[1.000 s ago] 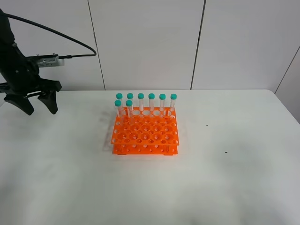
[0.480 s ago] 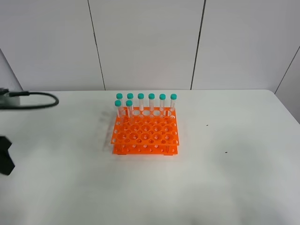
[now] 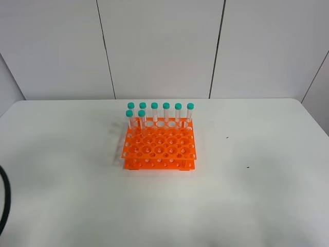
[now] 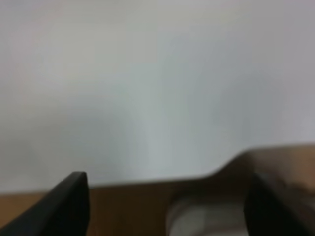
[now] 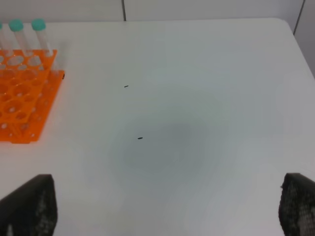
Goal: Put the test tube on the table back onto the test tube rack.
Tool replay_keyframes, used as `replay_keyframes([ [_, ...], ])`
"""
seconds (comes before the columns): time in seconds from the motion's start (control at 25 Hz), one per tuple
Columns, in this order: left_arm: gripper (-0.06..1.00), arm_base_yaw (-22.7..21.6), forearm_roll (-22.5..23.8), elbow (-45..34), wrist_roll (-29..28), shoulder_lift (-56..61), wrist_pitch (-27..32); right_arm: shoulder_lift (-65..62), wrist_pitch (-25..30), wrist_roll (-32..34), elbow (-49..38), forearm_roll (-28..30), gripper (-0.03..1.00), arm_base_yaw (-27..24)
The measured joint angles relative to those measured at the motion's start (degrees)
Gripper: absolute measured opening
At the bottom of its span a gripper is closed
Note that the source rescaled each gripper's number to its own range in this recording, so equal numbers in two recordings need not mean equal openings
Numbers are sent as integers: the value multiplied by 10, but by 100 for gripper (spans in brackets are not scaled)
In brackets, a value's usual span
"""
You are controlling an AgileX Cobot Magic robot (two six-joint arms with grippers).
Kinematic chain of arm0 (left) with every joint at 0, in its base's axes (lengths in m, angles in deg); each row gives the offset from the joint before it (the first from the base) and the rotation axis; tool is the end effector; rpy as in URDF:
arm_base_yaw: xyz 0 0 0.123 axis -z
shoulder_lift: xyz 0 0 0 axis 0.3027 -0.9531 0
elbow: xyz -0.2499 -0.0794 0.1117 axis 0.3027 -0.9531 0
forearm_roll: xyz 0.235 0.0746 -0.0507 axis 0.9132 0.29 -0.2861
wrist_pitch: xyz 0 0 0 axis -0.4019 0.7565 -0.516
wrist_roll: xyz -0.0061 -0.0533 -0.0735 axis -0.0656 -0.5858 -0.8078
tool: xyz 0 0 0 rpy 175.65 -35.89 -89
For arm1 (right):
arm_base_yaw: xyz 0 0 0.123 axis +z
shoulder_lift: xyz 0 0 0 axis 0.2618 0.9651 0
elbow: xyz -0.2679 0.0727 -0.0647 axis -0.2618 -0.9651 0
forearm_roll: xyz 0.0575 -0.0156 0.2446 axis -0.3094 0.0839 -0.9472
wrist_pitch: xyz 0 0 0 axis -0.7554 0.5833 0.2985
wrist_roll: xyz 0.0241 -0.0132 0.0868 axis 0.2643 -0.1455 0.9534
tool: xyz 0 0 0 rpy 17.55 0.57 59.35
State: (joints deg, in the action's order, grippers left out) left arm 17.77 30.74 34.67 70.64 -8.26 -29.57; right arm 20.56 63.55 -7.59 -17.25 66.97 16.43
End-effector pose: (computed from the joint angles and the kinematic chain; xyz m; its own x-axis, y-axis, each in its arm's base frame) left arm 0.0576 -0.0027 0.2651 -0.7705 0.0486 -0.6356 0.0563 0.9984 0.0081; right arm -0.0036 0.0021 0.2772 -0.4326 -0.0135 -0.9015 -0.0454 0.9989 0.0068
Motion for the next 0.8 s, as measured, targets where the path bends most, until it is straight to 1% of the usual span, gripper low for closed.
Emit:
replay_keyframes([
  [0.2, 96, 0, 2, 0, 0, 107, 0, 0, 0, 0, 0, 0, 100, 0],
  [0.48, 96, 0, 2, -1, -2, 220, 1, 0, 0, 0, 0, 0, 100, 0],
  [0.8, 96, 0, 2, -1, -3, 238, 1, 0, 0, 0, 0, 0, 100, 0],
])
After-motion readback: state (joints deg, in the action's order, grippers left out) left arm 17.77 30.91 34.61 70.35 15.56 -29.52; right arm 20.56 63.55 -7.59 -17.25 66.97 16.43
